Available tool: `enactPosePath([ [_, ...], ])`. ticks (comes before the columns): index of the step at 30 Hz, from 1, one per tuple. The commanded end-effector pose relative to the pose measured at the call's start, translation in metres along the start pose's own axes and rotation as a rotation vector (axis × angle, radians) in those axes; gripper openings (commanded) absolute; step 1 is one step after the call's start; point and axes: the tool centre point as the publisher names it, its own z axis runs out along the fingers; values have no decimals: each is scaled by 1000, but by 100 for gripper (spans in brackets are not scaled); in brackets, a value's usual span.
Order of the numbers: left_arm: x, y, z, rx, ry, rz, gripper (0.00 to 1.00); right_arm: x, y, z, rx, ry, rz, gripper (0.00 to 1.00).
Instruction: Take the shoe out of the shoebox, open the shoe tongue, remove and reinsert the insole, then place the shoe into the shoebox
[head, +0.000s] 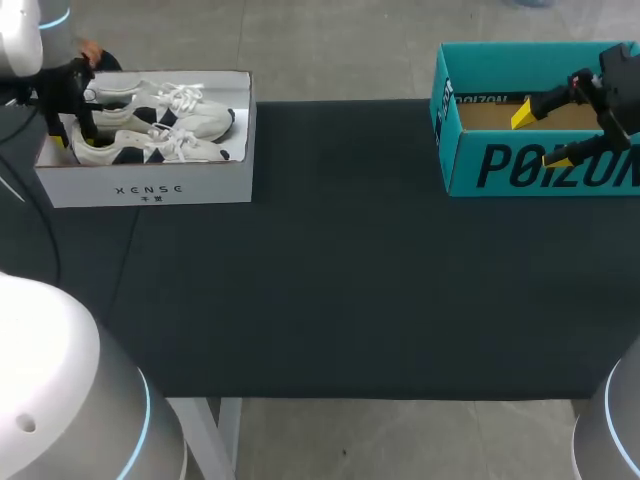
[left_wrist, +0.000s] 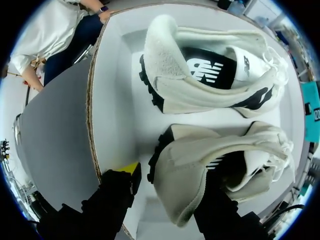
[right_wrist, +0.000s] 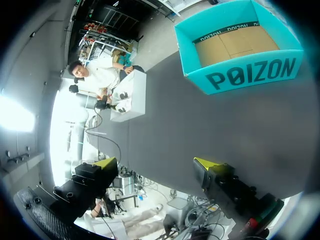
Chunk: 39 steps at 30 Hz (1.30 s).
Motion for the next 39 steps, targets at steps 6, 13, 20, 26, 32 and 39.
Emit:
enactPosePath([
  [6, 2, -2, 1, -11, 8, 12, 29, 0, 0, 1, 1, -4, 2, 100],
  [13, 4, -3, -2, -12, 5, 27, 0, 0, 0, 1, 1, -4, 2, 100],
  [20, -2, -5, -9, -18, 4, 42, 0, 0, 0, 1, 1, -4, 2, 100],
  [26, -3, -4, -30, -64, 3, 76, 0, 0, 0, 1, 1, -4, 2, 100],
  [32, 2, 3, -62, -52, 19, 139, 0, 0, 0, 1, 1, -4, 2, 100],
  [39, -8, 3, -103, -32, 33, 177, 0, 0, 0, 1, 1, -4, 2, 100],
])
